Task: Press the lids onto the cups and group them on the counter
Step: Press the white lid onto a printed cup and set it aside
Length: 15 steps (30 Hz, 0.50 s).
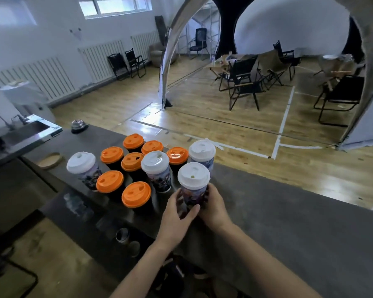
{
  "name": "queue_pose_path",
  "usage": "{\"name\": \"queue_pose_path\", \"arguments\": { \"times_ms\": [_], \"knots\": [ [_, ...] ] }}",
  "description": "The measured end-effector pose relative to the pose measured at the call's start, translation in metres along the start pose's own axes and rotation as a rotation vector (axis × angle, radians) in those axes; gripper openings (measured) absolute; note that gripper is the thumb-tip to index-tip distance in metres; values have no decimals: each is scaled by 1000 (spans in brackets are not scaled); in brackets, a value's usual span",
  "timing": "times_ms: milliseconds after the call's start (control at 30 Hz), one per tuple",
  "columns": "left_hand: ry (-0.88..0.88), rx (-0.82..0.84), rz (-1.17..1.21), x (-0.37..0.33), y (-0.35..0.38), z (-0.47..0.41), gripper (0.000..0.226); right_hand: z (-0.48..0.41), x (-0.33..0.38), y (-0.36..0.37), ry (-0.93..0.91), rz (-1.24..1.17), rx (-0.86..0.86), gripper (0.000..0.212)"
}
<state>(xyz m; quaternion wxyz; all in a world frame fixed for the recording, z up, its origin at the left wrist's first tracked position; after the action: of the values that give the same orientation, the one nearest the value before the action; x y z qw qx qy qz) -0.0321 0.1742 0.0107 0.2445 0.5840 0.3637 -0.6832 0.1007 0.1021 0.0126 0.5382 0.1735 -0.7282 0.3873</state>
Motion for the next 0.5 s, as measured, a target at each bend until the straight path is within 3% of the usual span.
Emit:
{"name": "queue_pose_path", "arguments": {
  "times_ms": [233,367,500],
  "knots": [
    [-24,14,47,27,-11,-19,56,-25,-10,27,9,62,14,67],
    [-37,-94,89,37,-8,3,42,-14,-17,15,-8,82,45,80],
    [132,-116,-63,23,16,36,29,24,-32,-37,44,115,-41,69]
  ]
}}
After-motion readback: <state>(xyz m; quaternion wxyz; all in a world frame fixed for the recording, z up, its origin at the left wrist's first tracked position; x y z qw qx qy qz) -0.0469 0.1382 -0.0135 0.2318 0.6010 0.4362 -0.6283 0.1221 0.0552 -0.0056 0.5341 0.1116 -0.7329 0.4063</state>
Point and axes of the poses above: each hand's wrist, its own z-axis away from the middle knuckle, its own y-axis out of the palm, x = y × z, the point moved 5 cm from there along -z, towards the middle knuckle, and after that the axes turned 2 degrees about z, right-handed, at the moved point
